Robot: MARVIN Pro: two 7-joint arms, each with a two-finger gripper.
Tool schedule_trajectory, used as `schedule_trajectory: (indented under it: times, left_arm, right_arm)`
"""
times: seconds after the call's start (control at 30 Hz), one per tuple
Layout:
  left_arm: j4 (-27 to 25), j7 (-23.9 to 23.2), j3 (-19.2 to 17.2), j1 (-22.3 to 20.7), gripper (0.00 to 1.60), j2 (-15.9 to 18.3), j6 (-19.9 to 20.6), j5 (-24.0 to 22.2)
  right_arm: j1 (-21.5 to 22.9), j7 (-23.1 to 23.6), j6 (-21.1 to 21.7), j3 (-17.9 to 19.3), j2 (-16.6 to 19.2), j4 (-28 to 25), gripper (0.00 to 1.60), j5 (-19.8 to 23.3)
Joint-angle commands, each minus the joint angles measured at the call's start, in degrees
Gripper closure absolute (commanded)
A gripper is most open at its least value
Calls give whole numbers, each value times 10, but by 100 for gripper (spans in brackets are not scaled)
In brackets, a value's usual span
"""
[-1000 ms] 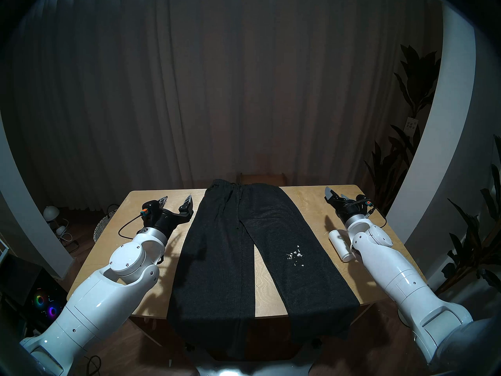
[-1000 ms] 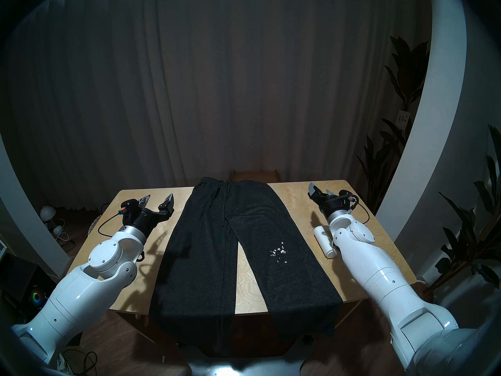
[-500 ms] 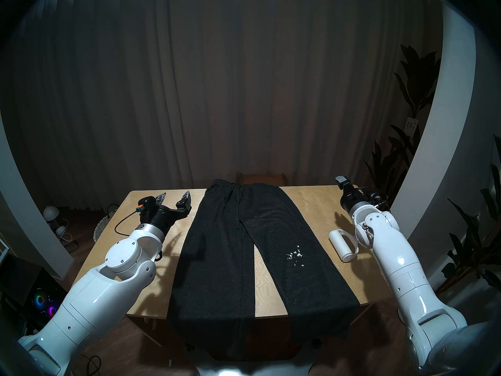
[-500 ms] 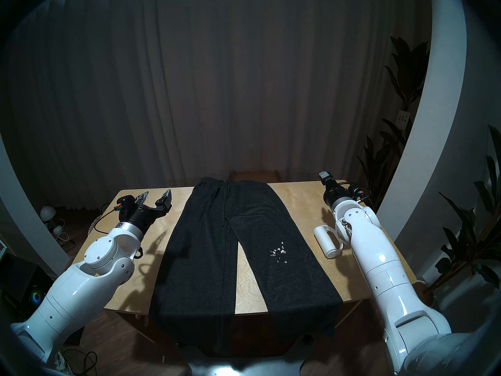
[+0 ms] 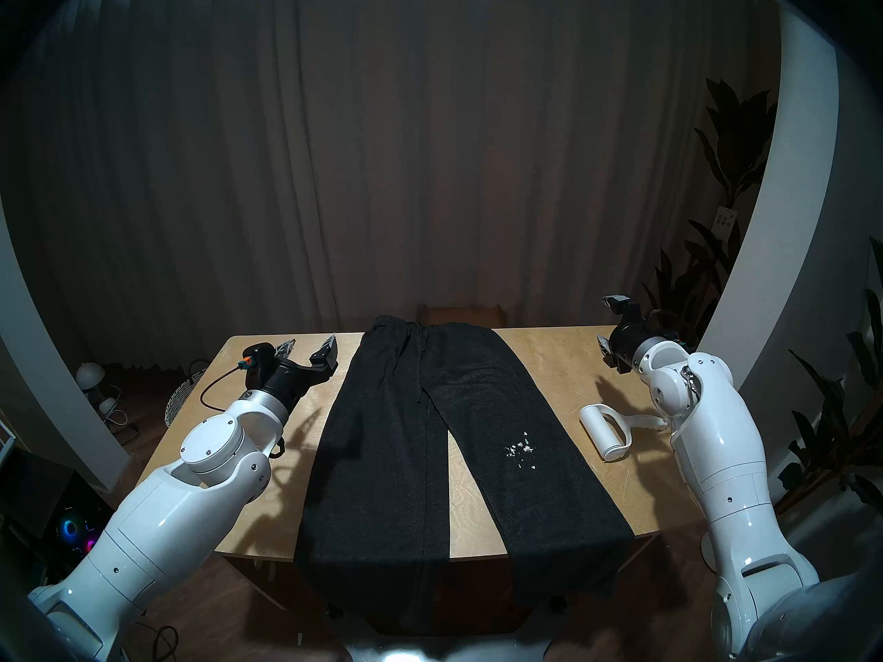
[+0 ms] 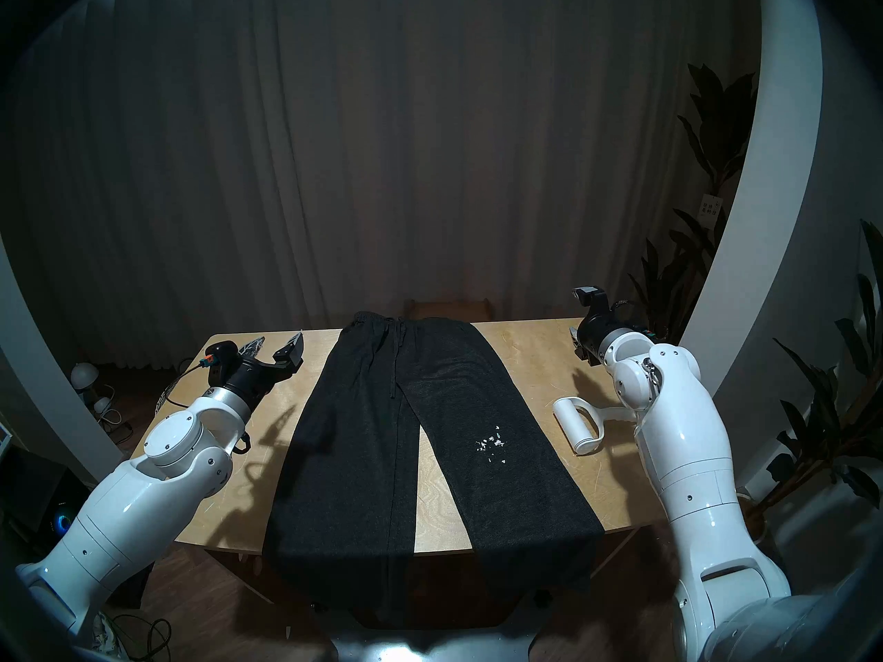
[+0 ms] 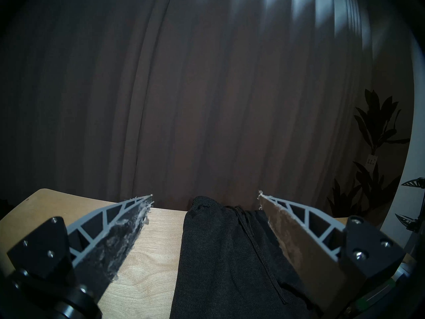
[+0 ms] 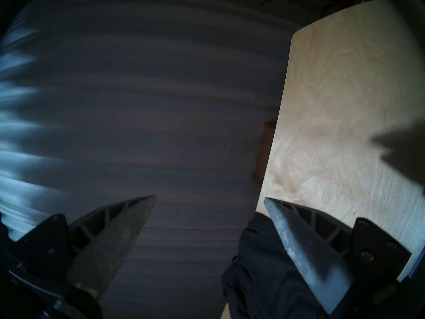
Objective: Remove lint and debris from pants with a lint roller
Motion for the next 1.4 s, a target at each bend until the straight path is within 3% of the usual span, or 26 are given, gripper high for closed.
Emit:
schedule_trajectory:
  times: [0.0, 0.3, 0.67, 1.0, 1.13, 1.23, 1.27, 1.37]
  left_arm:
    - [-11, -2, -7, -16, 0, -1, 3, -5]
    - [-9, 3, -8, -7, 0, 4, 9, -12]
    - [-16, -8, 10, -20, 0, -5, 18, -18]
    - [-11, -13, 37, -45, 0, -21, 24, -4]
    - [-8, -14, 45, -58, 0, -29, 27, -1]
    - [-4, -18, 53, -68, 0, -33, 28, 4]
    - [-1, -22, 55, -72, 0, -35, 26, 4]
    - [0, -22, 58, -76, 0, -35, 28, 9]
  right_arm:
    - [-50, -21, 9, 41, -2, -67, 0, 53]
    - [-131, -78, 1, 112, 5, -140, 0, 98]
    - [-212, -132, 5, 188, 12, -214, 0, 118]
    - [-290, -218, 25, 269, -55, -280, 0, 89]
    - [-312, -224, 40, 284, -68, -295, 0, 80]
    - [-336, -199, 52, 288, -80, -299, 0, 61]
    - [-349, -172, 51, 280, -78, -291, 0, 52]
    - [-337, -148, 66, 274, -81, -266, 0, 31]
